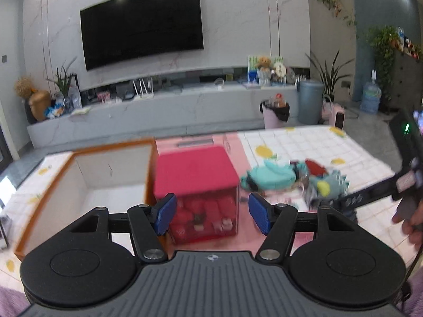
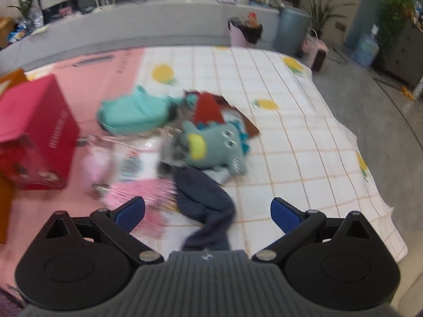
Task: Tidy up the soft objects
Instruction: 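Move both grippers back over the pile of soft items, then grasp the navy sock with the right gripper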
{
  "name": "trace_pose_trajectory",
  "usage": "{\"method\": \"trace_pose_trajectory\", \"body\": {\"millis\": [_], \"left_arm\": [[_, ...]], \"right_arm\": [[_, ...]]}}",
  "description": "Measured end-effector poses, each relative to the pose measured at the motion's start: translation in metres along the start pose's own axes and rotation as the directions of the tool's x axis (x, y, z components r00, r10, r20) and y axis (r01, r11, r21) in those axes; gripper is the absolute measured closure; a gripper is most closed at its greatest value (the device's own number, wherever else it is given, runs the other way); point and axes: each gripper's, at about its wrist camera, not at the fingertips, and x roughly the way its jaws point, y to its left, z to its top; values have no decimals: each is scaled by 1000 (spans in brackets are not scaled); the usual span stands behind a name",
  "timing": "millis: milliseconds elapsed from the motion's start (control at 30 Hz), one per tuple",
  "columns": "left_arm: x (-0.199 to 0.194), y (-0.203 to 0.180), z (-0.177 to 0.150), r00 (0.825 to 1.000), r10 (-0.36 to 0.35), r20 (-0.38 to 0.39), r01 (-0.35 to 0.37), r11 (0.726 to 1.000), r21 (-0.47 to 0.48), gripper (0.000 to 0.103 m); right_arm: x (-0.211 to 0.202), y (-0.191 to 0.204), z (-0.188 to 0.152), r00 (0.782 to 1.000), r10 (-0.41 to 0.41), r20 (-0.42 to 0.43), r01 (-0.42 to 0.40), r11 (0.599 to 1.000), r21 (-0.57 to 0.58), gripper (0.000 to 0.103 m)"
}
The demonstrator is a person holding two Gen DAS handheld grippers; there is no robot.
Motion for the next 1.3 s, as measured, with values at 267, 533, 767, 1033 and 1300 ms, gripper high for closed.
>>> {"method": "trace_pose_trajectory", "body": {"millis": [267, 533, 767, 1033, 1300], "left_arm": [[31, -10, -40, 990, -57, -128, 54, 998, -28, 29], [45, -8, -62, 966, -53, -253, 51, 999, -16, 29], [45, -16, -68, 971, -17, -237, 34, 997, 67, 29], [38, -17, -78, 978, -138, -157, 152, 985, 81, 29], [40, -33, -80, 957, -285, -50, 281, 956, -81, 13]], "right_arm": [[51, -2, -5, 982, 18, -189, -19, 1000, -4, 16], [59, -3, -7, 973, 77, -217, -72, 997, 28, 56], [57, -10, -6, 977, 45, -210, -39, 999, 31, 97], [6, -28, -8, 998, 61, -25, -55, 983, 173, 97], [-8, -42, -7, 996, 82, 36, -88, 972, 220, 97]]}}
